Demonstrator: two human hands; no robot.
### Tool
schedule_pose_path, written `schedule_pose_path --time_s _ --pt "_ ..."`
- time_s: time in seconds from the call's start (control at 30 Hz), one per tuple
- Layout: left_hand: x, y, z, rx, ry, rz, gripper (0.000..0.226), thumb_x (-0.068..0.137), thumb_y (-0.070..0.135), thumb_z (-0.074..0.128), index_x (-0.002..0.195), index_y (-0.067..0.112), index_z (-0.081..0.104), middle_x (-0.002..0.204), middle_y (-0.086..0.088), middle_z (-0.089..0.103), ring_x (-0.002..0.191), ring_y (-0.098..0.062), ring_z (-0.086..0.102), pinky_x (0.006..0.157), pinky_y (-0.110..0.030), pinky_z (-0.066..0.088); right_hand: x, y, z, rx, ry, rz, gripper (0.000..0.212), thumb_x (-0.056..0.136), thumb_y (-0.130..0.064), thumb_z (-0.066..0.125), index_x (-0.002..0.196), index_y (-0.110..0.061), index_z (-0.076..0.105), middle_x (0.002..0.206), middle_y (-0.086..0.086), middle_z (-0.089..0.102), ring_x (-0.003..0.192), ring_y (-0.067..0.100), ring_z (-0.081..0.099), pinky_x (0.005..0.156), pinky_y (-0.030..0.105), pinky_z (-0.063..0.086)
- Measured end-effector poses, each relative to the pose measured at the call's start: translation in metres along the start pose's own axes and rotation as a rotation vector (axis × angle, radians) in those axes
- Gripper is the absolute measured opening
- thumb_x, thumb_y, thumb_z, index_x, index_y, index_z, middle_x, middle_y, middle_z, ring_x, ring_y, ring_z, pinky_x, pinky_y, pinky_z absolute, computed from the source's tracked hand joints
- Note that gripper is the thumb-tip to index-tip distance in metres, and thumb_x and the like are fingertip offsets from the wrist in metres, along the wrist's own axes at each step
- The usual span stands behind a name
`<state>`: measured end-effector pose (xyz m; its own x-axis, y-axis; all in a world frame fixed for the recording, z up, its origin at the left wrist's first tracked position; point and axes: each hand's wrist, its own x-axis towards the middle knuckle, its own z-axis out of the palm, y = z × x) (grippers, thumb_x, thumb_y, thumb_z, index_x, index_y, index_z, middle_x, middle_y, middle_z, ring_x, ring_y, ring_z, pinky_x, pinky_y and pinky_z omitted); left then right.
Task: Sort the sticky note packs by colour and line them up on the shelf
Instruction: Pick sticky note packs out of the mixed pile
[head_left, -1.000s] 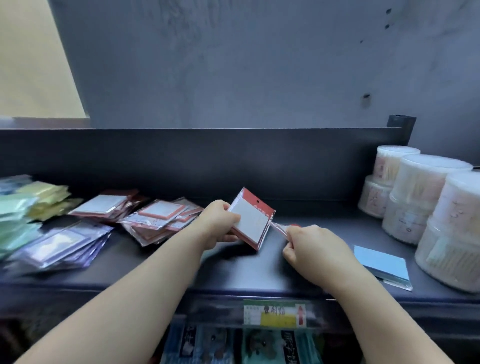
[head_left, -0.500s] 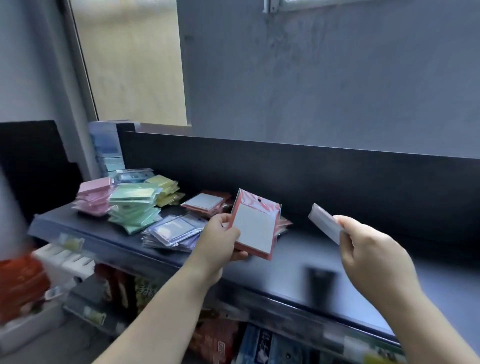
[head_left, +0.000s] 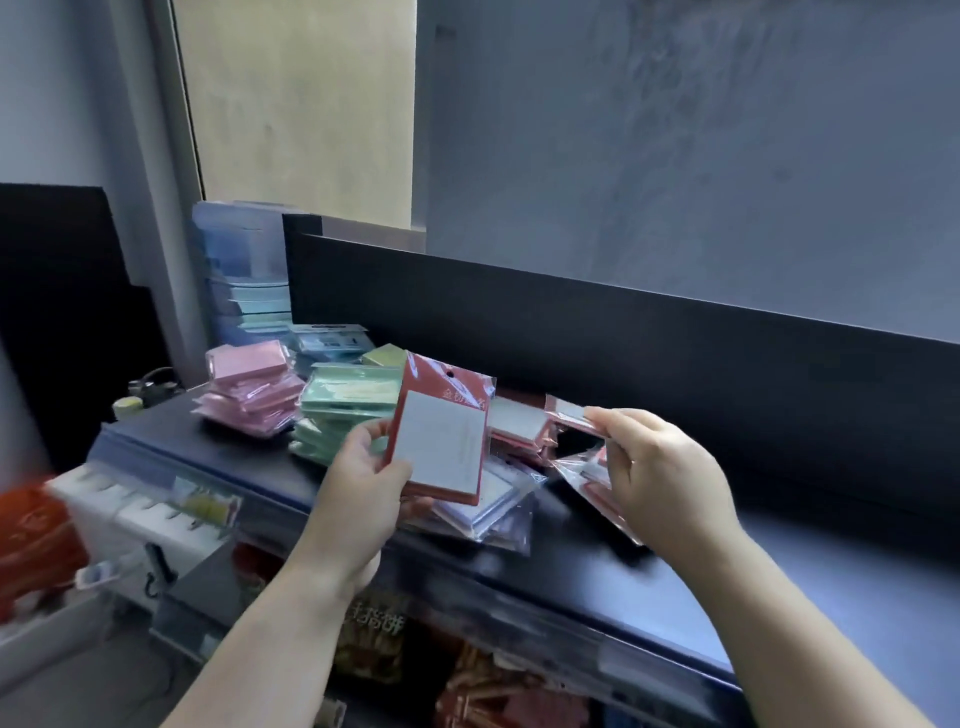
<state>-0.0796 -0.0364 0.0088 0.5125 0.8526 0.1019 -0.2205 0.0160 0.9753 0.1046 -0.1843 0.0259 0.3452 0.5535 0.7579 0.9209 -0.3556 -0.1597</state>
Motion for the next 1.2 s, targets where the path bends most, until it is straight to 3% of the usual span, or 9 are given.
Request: schedule_pose_path --time_s 0.2,0.37,0.53,0.73,0.8,0.9,0.97,1.03,1.2 --pt "0.04 0.003 -0.051 -0.013 -0.025 0.066 0.028 0.096 0.0 0.045 0.102 0.026 0.051 0.091 0.0 0.072 0.078 -0.015 0.07 0.058 -0.026 0.053 0.035 -0.027 0.062 -0.047 -0.086 0.014 0.035 0.081 -0.001 0.059 0.11 -0.017 0.07 0.109 0.001 0.07 0.099 0.029 0.064 0.069 0.037 0.057" --pt "0.068 0.004 -0.056 -0.009 -0.083 0.071 0.026 0.097 0.005 0.047 0.105 0.029 0.051 0.092 0.0 0.073 0.081 -0.017 0.07 0.062 -0.03 0.052 0.047 -0.027 0.084 -0.076 -0.605 0.188 0.041 0.094 -0.031 0.051 0.135 -0.028 0.051 0.142 -0.006 0.046 0.131 0.016 0.041 0.105 0.031 0.037" --pt "0.08 0.016 -0.016 -0.005 -0.273 0.051 0.022 0.098 0.005 0.045 0.113 0.021 0.046 0.097 -0.002 0.069 0.085 -0.017 0.07 0.063 -0.027 0.056 0.037 -0.029 0.052 -0.045 -0.441 0.272 0.036 0.093 -0.029 0.054 0.128 -0.021 0.059 0.135 -0.006 0.053 0.119 0.012 0.052 0.097 0.021 0.038" --pt "0.104 0.015 0.056 0.032 -0.405 -0.097 0.033 0.094 -0.008 0.039 0.122 0.008 0.046 0.097 -0.01 0.063 0.074 -0.019 0.063 0.053 -0.028 0.058 0.004 -0.008 0.003 -0.105 -0.382 0.405 0.034 0.092 -0.029 0.055 0.124 -0.022 0.062 0.131 -0.006 0.056 0.122 0.01 0.049 0.1 0.028 0.042" --pt "0.114 0.008 0.067 0.161 -0.423 -0.15 0.036 0.092 -0.007 0.041 0.125 0.006 0.045 0.095 -0.011 0.055 0.077 -0.022 0.057 0.065 -0.034 0.059 -0.009 0.0 -0.016 -0.134 -0.377 0.458 0.033 0.092 -0.029 0.055 0.123 -0.021 0.062 0.129 -0.006 0.057 0.12 0.011 0.051 0.1 0.027 0.041" --pt "0.119 0.005 0.071 0.633 -0.452 -0.038 0.011 0.084 0.016 0.053 0.091 0.01 0.046 0.097 -0.017 0.052 0.091 -0.027 0.049 0.089 -0.047 0.046 -0.029 0.014 -0.042 -0.164 -0.355 0.527 0.032 0.092 -0.028 0.054 0.121 -0.02 0.063 0.125 -0.004 0.06 0.116 0.013 0.053 0.1 0.03 0.041" --pt "0.104 0.011 0.08 0.869 -0.483 0.069 0.038 0.084 0.027 0.051 0.115 0.004 0.048 0.13 -0.019 0.044 0.117 -0.032 0.043 0.098 -0.043 0.035 -0.044 0.027 -0.058 -0.184 -0.36 0.575 0.033 0.093 -0.027 0.053 0.124 -0.019 0.062 0.126 -0.002 0.06 0.119 0.014 0.051 0.102 0.029 0.039" --pt "0.078 0.018 0.097 0.914 -0.516 0.172 0.054 0.092 0.025 0.048 0.143 0.014 0.036 0.153 -0.011 0.025 0.139 -0.031 0.023 0.109 -0.045 0.027 -0.059 0.041 -0.072 -0.21 -0.371 0.631 0.035 0.094 -0.03 0.052 0.127 -0.02 0.059 0.13 -0.003 0.057 0.123 0.014 0.049 0.104 0.028 0.037" --pt "0.008 0.007 0.168 0.978 -0.732 0.359 0.054 0.095 0.021 0.048 0.147 0.017 0.033 0.159 -0.009 0.014 0.146 -0.025 0.012 0.116 -0.036 0.015 -0.099 0.089 -0.112 -0.251 -0.372 0.762 0.037 0.094 -0.031 0.05 0.13 -0.022 0.056 0.135 -0.004 0.054 0.127 0.013 0.045 0.105 0.027 0.036"
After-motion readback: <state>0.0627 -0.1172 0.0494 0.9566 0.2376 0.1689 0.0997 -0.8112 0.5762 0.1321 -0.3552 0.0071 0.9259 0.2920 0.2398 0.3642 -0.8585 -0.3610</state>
